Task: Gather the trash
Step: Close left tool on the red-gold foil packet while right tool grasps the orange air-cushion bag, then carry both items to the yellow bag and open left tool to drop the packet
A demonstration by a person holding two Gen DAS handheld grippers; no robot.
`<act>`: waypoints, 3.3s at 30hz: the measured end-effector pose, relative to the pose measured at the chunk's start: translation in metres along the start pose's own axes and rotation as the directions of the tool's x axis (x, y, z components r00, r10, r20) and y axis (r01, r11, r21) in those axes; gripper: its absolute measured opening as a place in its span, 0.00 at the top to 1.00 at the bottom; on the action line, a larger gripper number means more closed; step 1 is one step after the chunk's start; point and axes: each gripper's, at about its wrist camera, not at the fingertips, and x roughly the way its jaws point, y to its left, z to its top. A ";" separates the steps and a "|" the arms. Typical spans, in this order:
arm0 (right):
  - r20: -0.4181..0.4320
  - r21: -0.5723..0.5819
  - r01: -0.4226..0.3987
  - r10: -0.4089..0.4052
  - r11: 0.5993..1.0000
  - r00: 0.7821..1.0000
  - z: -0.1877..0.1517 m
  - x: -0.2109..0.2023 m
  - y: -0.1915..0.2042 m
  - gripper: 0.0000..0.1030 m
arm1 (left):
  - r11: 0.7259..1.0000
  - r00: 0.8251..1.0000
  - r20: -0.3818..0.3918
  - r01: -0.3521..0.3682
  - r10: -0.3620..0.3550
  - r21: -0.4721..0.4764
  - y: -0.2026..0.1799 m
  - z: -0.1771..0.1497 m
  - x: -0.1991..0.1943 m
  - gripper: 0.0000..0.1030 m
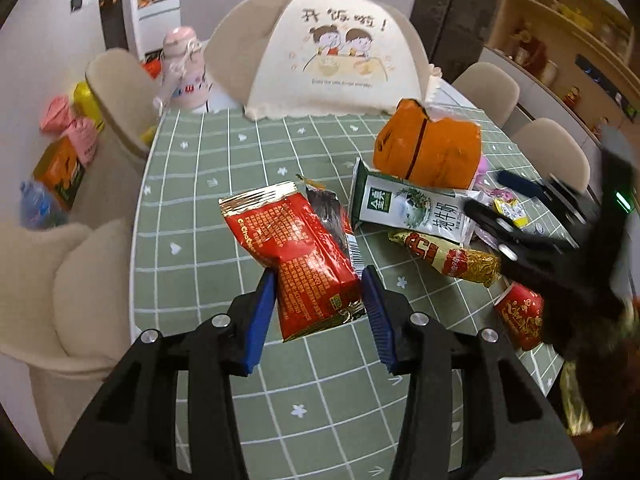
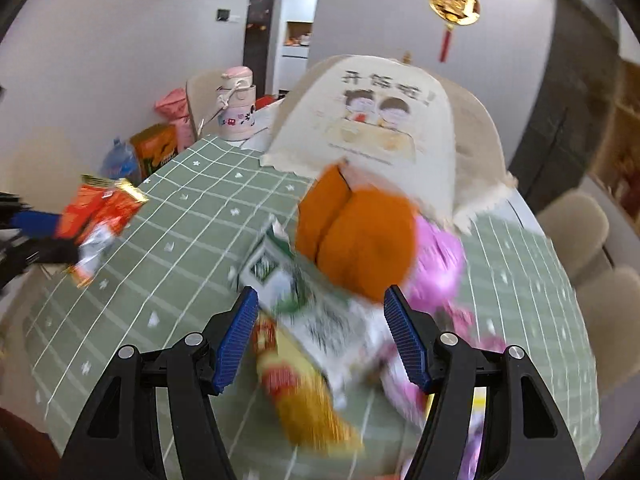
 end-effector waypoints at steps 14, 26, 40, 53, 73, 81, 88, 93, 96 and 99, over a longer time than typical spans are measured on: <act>-0.244 0.194 -0.002 0.050 0.981 0.968 -0.038 0.058 -0.005 0.40 | 0.997 0.997 0.051 0.060 -0.058 -0.047 0.060 0.034 0.024 0.59; -0.128 0.197 0.081 -0.056 0.977 0.990 -0.024 -0.006 -0.014 0.40 | 0.991 0.990 0.045 0.134 -0.133 -0.014 0.056 0.052 0.055 0.59; -0.145 0.145 0.055 -0.034 0.988 0.989 0.022 0.063 0.007 0.40 | 0.986 0.990 0.030 0.139 -0.137 -0.094 0.089 0.042 0.066 0.59; -0.234 0.301 0.052 0.020 0.952 0.972 0.002 0.076 -0.017 0.89 | 0.984 0.984 -0.039 0.172 -0.173 -0.045 0.078 0.037 0.096 0.52; -0.196 0.503 0.303 -0.234 0.809 0.952 -0.050 -0.052 -0.054 0.89 | 0.986 0.980 -0.159 0.136 -0.120 0.093 0.054 0.069 0.183 0.83; -0.212 0.518 0.411 -0.353 0.750 0.911 -0.065 -0.100 -0.029 0.89 | 0.946 0.959 -0.073 0.283 -0.275 0.156 0.030 0.081 0.118 0.86; -0.261 0.524 0.506 -0.437 0.685 0.861 -0.091 -0.150 -0.032 0.89 | 0.879 0.908 -0.003 0.406 -0.418 0.250 -0.031 0.098 0.058 0.86; -0.242 0.521 0.546 -0.499 0.656 0.832 -0.106 -0.191 -0.056 0.89 | 0.820 0.870 0.023 0.455 -0.492 0.347 -0.092 0.091 0.014 0.86; -0.236 0.506 0.587 -0.554 0.632 0.799 -0.121 -0.223 -0.077 0.89 | 0.788 0.852 0.012 0.478 -0.523 0.388 -0.135 0.081 0.001 0.86; -0.237 0.496 0.632 -0.607 0.596 0.759 -0.143 -0.261 -0.099 0.89 | 0.747 0.829 -0.031 0.518 -0.558 0.416 -0.188 0.067 -0.006 0.86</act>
